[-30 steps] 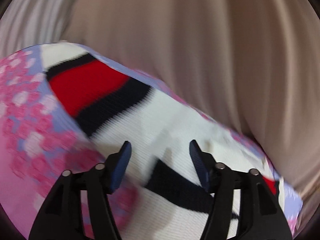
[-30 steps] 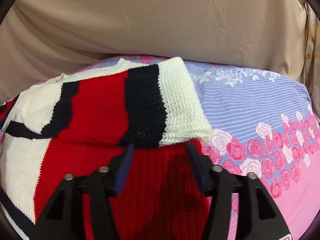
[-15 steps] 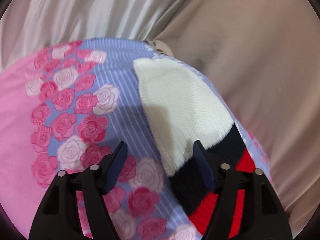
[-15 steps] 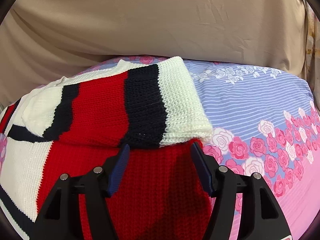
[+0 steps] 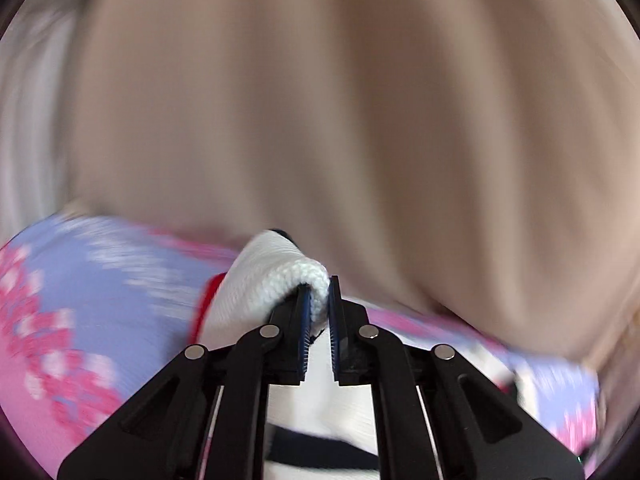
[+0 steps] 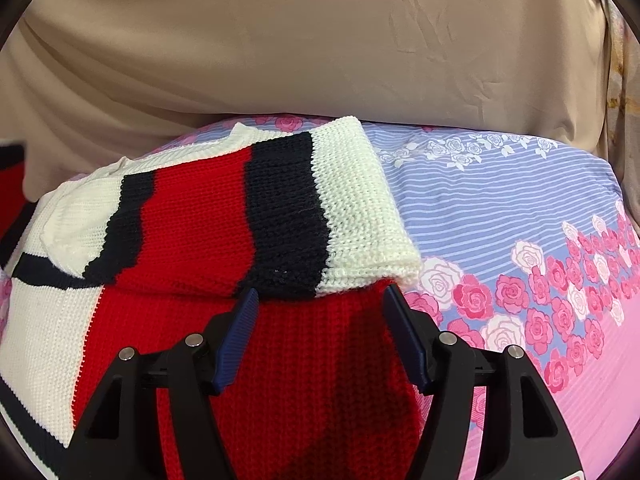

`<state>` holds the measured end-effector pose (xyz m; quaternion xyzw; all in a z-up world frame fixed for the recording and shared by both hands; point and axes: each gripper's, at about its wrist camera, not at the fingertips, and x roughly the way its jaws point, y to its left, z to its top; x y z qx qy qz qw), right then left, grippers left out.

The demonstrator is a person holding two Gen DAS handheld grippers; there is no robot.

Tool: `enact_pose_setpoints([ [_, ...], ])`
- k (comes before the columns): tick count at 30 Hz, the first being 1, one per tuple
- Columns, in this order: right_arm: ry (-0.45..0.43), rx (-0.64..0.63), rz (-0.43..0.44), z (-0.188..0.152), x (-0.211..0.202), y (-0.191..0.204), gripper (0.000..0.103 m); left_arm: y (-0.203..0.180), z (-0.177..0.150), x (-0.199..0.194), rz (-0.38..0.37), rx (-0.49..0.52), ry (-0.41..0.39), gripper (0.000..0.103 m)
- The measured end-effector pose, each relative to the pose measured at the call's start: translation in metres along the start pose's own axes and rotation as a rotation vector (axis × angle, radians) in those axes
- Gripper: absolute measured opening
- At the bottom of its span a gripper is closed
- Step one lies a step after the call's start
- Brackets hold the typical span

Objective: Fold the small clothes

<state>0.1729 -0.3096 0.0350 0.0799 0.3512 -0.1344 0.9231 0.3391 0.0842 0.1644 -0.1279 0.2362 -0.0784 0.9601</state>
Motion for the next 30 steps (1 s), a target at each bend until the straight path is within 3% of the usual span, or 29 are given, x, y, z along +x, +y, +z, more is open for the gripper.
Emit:
enact_pose_setpoints([
  [2, -0.002, 0.003, 0.007, 0.000, 0.000, 0.000, 0.064, -0.068, -0.034, 0.005, -0.084, 0.103, 0.059, 0.008],
  [5, -0.007, 0.007, 0.022, 0.000, -0.001, 0.000, 0.067, -0.126, -0.091, 0.029, -0.152, 0.174, 0.169, 0.014],
  [8, -0.020, 0.014, 0.045, -0.001, -0.003, 0.000, 0.069, -0.149, -0.149, 0.052, -0.132, 0.191, 0.259, 0.037],
  [9, -0.029, 0.019, 0.058, -0.001, -0.004, 0.000, 0.070, -0.149, -0.161, 0.049, -0.125, 0.165, 0.267, 0.053],
  [10, -0.043, 0.024, 0.079, -0.001, -0.007, -0.002, 0.070, -0.145, -0.167, 0.048, -0.125, 0.137, 0.268, 0.058],
  [12, -0.068, 0.034, 0.108, -0.002, -0.012, -0.005, 0.072, -0.122, -0.166, 0.038, -0.122, 0.079, 0.240, 0.059],
  [13, -0.081, 0.035, 0.123, -0.002, -0.015, -0.005, 0.072, -0.109, -0.163, 0.031, -0.110, 0.048, 0.213, 0.065],
  [15, -0.101, 0.026, 0.141, -0.003, -0.019, -0.003, 0.072, -0.081, -0.152, 0.016, -0.044, -0.015, 0.149, 0.080],
  [16, -0.127, 0.009, 0.148, -0.004, -0.024, 0.000, 0.073, -0.057, -0.145, 0.006, 0.009, -0.078, 0.096, 0.083],
  [18, -0.192, -0.072, 0.162, -0.007, -0.038, 0.015, 0.073, -0.018, -0.132, -0.002, 0.043, -0.194, 0.056, 0.084],
  [20, -0.220, -0.182, 0.157, -0.008, -0.048, 0.040, 0.073, 0.015, -0.127, 0.004, 0.047, -0.293, 0.078, 0.084],
  [23, -0.180, -0.327, 0.228, -0.007, -0.055, 0.090, 0.073, 0.060, -0.125, 0.022, 0.052, -0.409, 0.156, 0.083],
  [27, -0.116, -0.584, 0.313, -0.014, -0.051, 0.175, 0.073, 0.084, -0.136, 0.046, 0.028, -0.489, 0.247, 0.078],
  [30, -0.090, -0.738, 0.279, -0.022, -0.027, 0.228, 0.073, 0.087, -0.140, 0.048, 0.021, -0.513, 0.254, 0.078],
])
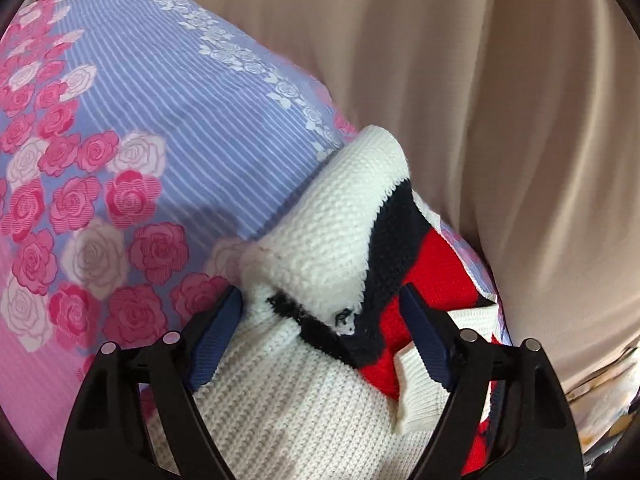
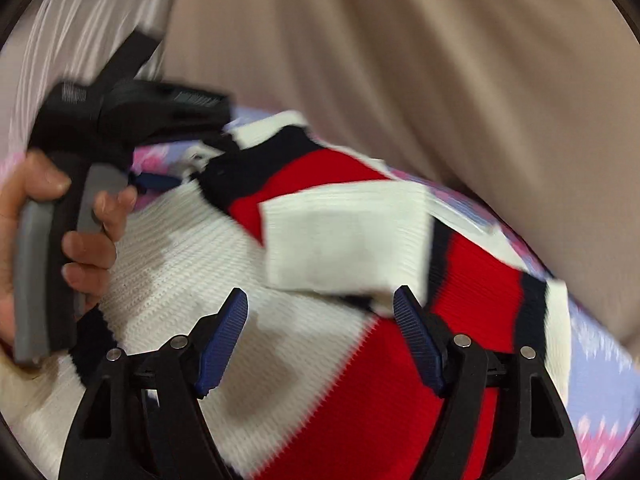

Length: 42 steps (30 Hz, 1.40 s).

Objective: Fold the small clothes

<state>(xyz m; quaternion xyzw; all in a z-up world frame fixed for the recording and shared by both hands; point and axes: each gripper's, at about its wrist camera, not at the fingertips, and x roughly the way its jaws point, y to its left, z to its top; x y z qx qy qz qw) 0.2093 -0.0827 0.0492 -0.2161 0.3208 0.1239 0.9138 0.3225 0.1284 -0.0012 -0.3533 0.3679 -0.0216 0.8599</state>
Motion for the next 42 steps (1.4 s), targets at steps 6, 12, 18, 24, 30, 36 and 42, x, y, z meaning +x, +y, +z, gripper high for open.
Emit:
enact_pose_setpoints([
  [6, 0.064, 0.103, 0.036, 0.017, 0.042, -0.017, 0.030, 0.004, 0.002, 0.001, -0.007, -0.002, 0.022, 0.067],
  [12, -0.145, 0.504, 0.142, 0.017, -0.037, -0.134, 0.002, 0.001, 0.016, -0.013, -0.021, -0.016, 0.020, 0.044],
  [18, -0.021, 0.811, -0.049, -0.069, -0.025, -0.235, 0.003, -0.018, 0.008, -0.022, -0.046, -0.014, 0.061, 0.049],
  [24, 0.080, 0.900, -0.003, -0.104, 0.009, -0.244, 0.025, -0.017, -0.012, 0.017, 0.033, 0.018, 0.155, 0.056],
  [30, 0.061, 0.880, 0.041, -0.092, 0.020, -0.245, 0.068, -0.002, 0.002, 0.018, 0.014, 0.004, 0.095, 0.054],
  [36, 0.093, 0.855, 0.049, -0.073, 0.026, -0.227, 0.009, -0.008, 0.002, 0.006, 0.052, 0.066, 0.026, 0.035],
  [42, -0.232, 0.789, 0.066, -0.040, -0.066, -0.229, 0.008, -0.017, 0.003, 0.020, 0.137, 0.143, 0.011, 0.018],
])
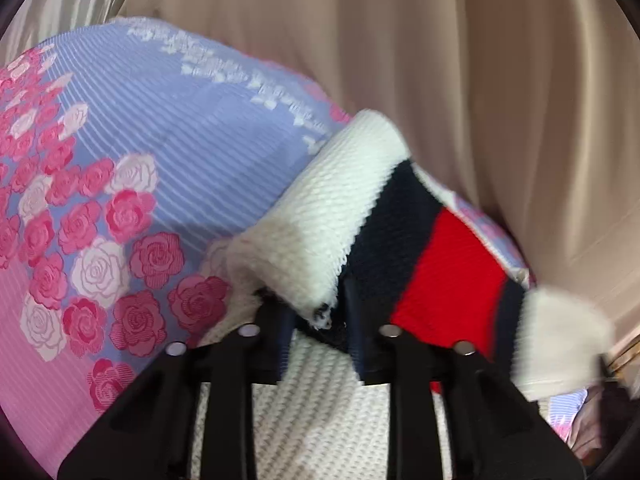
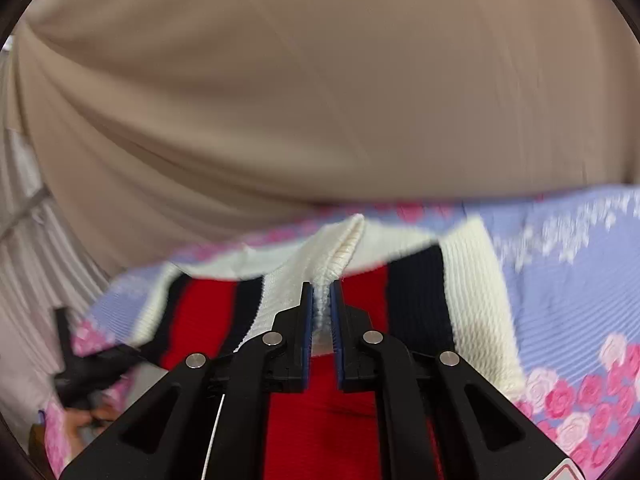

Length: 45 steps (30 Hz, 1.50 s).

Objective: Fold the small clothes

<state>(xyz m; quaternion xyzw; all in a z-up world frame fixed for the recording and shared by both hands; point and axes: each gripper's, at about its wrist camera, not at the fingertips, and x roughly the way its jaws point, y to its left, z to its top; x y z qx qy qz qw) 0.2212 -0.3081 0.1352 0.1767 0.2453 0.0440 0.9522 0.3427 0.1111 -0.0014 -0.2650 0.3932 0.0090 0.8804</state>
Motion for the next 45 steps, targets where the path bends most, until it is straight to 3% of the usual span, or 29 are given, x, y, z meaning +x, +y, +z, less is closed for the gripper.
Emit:
enact_pose_setpoints([
  [1, 0.012, -0.004, -0.034, -0.003, 0.003, -0.005, 0.008, 0.001, 0.001, 0.001, 0.004, -0.004, 0.007, 0.017],
  [4, 0.223, -0.014, -0.237, -0.033, 0.063, -0.033, 0.008, -0.003, -0.002, 0.000, 0.020, 0.023, -0.001, 0.017],
  [5, 0.276, 0.007, -0.265, -0.041, 0.076, -0.043, 0.007, -0.006, -0.003, 0.001, 0.023, 0.034, 0.000, 0.017],
  [6, 0.278, 0.040, -0.251, -0.044, 0.077, -0.048, 0.007, -0.008, -0.006, 0.001, 0.024, 0.042, 0.001, 0.017],
  [10, 0.096, 0.087, -0.126, -0.023, 0.033, -0.042, 0.007, -0.016, -0.010, 0.002, 0.049, 0.074, -0.018, 0.016],
  [11, 0.085, 0.089, -0.126, -0.025, 0.032, -0.043, 0.007, -0.017, -0.011, 0.002, 0.049, 0.075, -0.019, 0.016],
  [12, 0.108, 0.082, -0.150, -0.028, 0.041, -0.047, 0.008, -0.018, -0.012, 0.001, 0.050, 0.076, -0.021, 0.016],
  [14, 0.257, 0.049, -0.314, -0.051, 0.077, -0.065, 0.000, -0.023, -0.014, 0.004, 0.057, 0.083, -0.026, 0.016],
  [18, 0.187, 0.099, -0.267, -0.042, 0.036, -0.065, 0.003, -0.022, -0.023, -0.004, 0.062, 0.088, -0.036, 0.016],
  [19, 0.159, 0.087, -0.239, -0.035, 0.025, -0.055, 0.010, -0.023, -0.025, -0.005, 0.062, 0.087, -0.037, 0.016],
  [20, 0.137, 0.059, -0.226, -0.028, 0.018, -0.042, 0.010, -0.024, -0.028, -0.007, 0.062, 0.084, -0.040, 0.016],
  [23, 0.151, -0.074, -0.142, -0.012, 0.025, 0.016, 0.020, -0.025, -0.033, -0.010, 0.068, 0.085, -0.053, 0.017],
  [25, 0.169, -0.175, -0.069, -0.013, 0.044, 0.060, 0.054, -0.027, -0.036, -0.012, 0.069, 0.088, -0.060, 0.017],
  [29, 0.215, -0.360, -0.018, -0.023, 0.104, 0.137, 0.061, -0.027, -0.042, -0.014, 0.070, 0.099, -0.067, 0.017],
  [33, 0.327, -0.383, -0.027, -0.033, 0.178, 0.163, 0.064, -0.030, -0.046, -0.014, 0.078, 0.112, -0.077, 0.017],
  [35, 0.339, -0.418, -0.070, -0.043, 0.195, 0.168, 0.061, -0.031, -0.046, -0.015, 0.077, 0.114, -0.077, 0.017],
  [36, 0.311, -0.446, -0.081, -0.043, 0.197, 0.172, 0.047, -0.031, -0.045, -0.015, 0.076, 0.113, -0.077, 0.017],
  [37, 0.304, -0.444, -0.068, -0.040, 0.196, 0.175, 0.016, -0.031, -0.045, -0.015, 0.075, 0.113, -0.077, 0.017],
  [38, 0.297, -0.416, -0.050, -0.033, 0.192, 0.176, 0.008, -0.031, -0.045, -0.014, 0.076, 0.113, -0.078, 0.017],
  [39, 0.264, -0.391, -0.033, -0.025, 0.184, 0.177, 0.004, -0.031, -0.045, -0.014, 0.078, 0.113, -0.079, 0.017],
  [42, 0.194, -0.344, -0.021, -0.007, 0.169, 0.173, 0.004, -0.033, -0.046, -0.014, 0.092, 0.125, -0.083, 0.017],
  [45, 0.326, -0.339, -0.081, -0.022, 0.203, 0.159, 0.004, -0.034, -0.048, -0.015, 0.099, 0.134, -0.087, 0.017],
])
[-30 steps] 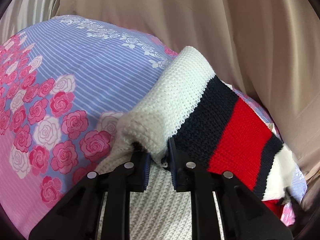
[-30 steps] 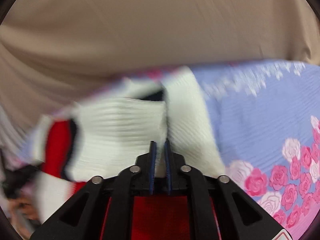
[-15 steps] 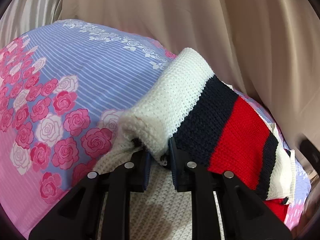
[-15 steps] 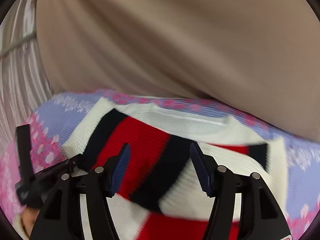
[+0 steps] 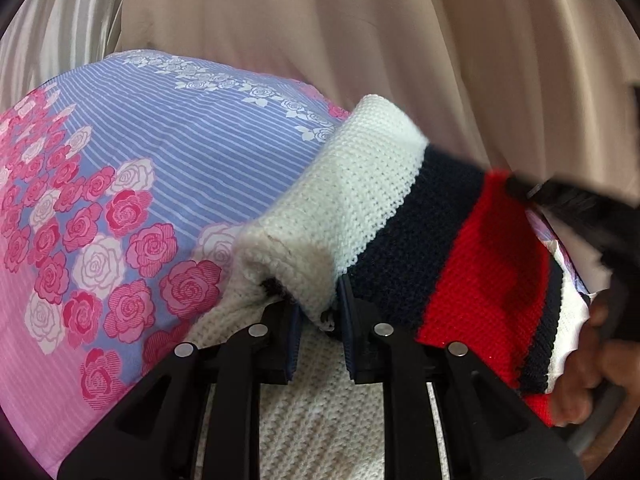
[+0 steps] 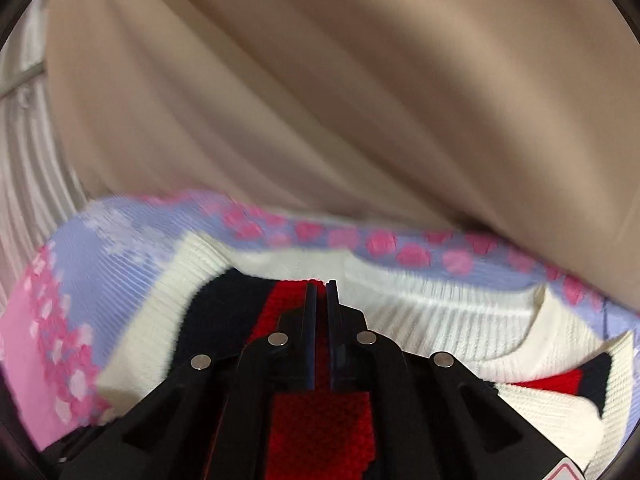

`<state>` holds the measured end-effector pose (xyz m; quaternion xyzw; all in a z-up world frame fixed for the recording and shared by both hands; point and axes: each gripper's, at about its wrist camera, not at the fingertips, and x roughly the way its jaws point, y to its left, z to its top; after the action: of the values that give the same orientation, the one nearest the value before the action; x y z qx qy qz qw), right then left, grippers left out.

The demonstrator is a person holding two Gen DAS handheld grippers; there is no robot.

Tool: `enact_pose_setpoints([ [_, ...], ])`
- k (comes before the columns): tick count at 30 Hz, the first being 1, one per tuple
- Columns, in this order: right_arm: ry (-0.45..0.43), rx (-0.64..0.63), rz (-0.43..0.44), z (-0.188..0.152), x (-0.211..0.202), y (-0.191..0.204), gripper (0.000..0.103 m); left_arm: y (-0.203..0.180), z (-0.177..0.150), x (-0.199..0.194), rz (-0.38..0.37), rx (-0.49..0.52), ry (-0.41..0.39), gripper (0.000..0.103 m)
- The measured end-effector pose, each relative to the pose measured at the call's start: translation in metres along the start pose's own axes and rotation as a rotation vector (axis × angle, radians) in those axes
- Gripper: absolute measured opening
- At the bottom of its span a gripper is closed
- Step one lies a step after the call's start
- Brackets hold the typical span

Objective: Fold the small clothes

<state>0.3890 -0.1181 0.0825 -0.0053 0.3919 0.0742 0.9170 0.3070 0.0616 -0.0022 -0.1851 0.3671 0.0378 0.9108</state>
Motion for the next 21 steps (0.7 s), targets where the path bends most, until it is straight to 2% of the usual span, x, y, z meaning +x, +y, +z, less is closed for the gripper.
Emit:
enact_pose_setpoints([
  [2, -0.011, -0.009, -0.014, -0.008, 0.002, -0.002, 0.004, 0.001, -0.001, 0.001, -0.001, 0.001, 0.000, 0.017],
  [5, -0.056, 0.082, 0.050, -0.008, -0.033, -0.014, 0.007, 0.001, -0.002, 0.000, 0.001, 0.003, -0.002, 0.018],
  [6, -0.094, 0.095, 0.066, -0.013, -0.052, -0.019, 0.012, 0.001, -0.002, 0.000, 0.001, 0.004, -0.002, 0.018],
  [7, -0.137, 0.099, 0.060, -0.024, -0.076, -0.030, 0.024, 0.001, -0.002, 0.000, -0.001, 0.003, -0.002, 0.018],
  [9, -0.189, 0.100, 0.024, -0.048, -0.108, -0.049, 0.034, 0.002, -0.002, 0.000, -0.002, 0.001, -0.002, 0.018],
  [12, -0.158, 0.122, -0.066, -0.094, -0.134, -0.092, 0.034, 0.002, -0.002, 0.000, 0.004, 0.004, -0.005, 0.018],
  [15, -0.012, 0.205, -0.194, -0.147, -0.127, -0.152, 0.034, 0.000, -0.003, -0.001, 0.011, 0.008, -0.008, 0.018],
  [16, -0.016, 0.269, -0.162, -0.163, -0.131, -0.175, 0.035, 0.000, -0.002, 0.000, 0.013, 0.011, -0.008, 0.018],
  [17, -0.044, 0.337, -0.090, -0.171, -0.142, -0.190, 0.035, 0.000, -0.002, 0.000, 0.013, 0.012, -0.008, 0.018],
  [18, -0.060, 0.403, -0.068, -0.176, -0.155, -0.201, 0.034, 0.000, -0.002, 0.000, 0.013, 0.012, -0.008, 0.018],
  [19, -0.089, 0.440, -0.071, -0.179, -0.168, -0.207, 0.038, 0.001, -0.002, 0.000, 0.009, 0.010, -0.009, 0.018],
  [21, -0.131, 0.433, -0.034, -0.180, -0.184, -0.205, 0.047, 0.001, -0.002, 0.000, 0.008, 0.008, -0.009, 0.018],
])
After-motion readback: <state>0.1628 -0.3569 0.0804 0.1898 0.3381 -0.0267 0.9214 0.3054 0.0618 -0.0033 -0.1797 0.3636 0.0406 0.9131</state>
